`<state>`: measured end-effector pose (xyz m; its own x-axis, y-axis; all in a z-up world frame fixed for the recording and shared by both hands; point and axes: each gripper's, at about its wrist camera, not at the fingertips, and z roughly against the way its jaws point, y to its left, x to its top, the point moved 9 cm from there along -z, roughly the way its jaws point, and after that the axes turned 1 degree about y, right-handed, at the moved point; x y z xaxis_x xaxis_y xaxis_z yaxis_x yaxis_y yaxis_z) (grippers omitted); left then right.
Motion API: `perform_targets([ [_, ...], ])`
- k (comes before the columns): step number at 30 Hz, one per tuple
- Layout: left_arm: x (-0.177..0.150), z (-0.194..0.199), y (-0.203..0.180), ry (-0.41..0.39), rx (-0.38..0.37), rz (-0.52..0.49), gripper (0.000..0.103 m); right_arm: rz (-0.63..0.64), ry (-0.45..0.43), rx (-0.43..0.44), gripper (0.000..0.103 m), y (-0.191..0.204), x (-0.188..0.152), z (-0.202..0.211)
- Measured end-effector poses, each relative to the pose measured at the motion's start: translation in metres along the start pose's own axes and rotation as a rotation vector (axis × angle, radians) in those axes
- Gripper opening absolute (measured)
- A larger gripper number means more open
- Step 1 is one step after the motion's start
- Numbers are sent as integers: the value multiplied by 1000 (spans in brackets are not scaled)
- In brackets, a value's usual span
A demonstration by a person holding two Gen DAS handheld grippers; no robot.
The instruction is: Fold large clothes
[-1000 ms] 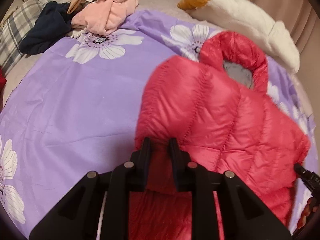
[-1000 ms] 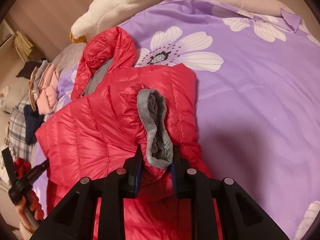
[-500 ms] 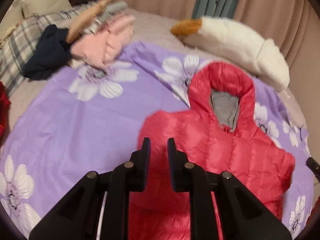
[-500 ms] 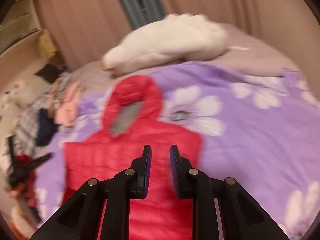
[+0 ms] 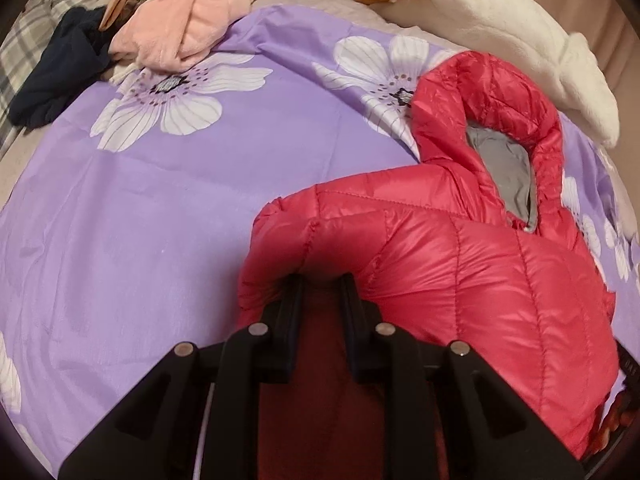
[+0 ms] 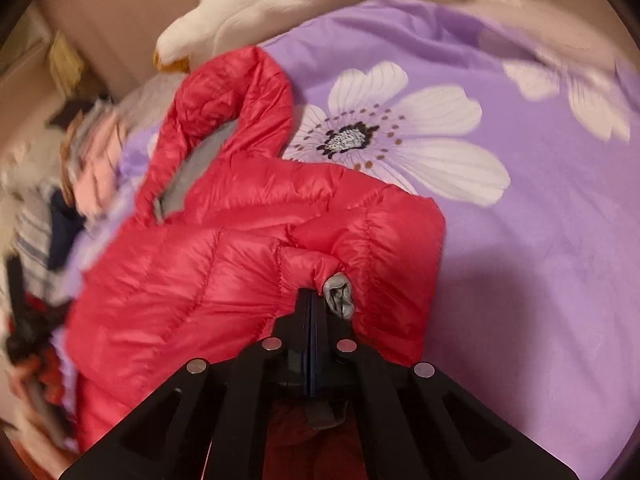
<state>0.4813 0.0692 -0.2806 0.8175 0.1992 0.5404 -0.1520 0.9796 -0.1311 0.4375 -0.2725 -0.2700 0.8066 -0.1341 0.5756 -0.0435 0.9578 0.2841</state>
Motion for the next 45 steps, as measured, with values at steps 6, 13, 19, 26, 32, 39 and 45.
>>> perform_targets([
  [6,-2,-4,4,-35,-23,17,22,-103,-5,95,0,-13,-1,-6],
  [13,-3,-6,1,-96,64,-32,22,-107,-31,103,0,-13,-4,-6],
  [19,-2,3,6,-108,13,25,21,-122,-30,92,0,-13,-2,-3],
  [26,9,79,0,-164,-31,14,14,-198,-76,57,0,-13,9,54],
  [32,-31,102,-67,-153,-192,-146,20,-73,-115,137,0,38,1,88],
  [39,-51,30,-71,21,-230,29,15,-118,39,144,0,38,-35,10],
  [45,-44,17,-75,-2,-171,-40,6,-68,21,91,0,36,-32,-5],
])
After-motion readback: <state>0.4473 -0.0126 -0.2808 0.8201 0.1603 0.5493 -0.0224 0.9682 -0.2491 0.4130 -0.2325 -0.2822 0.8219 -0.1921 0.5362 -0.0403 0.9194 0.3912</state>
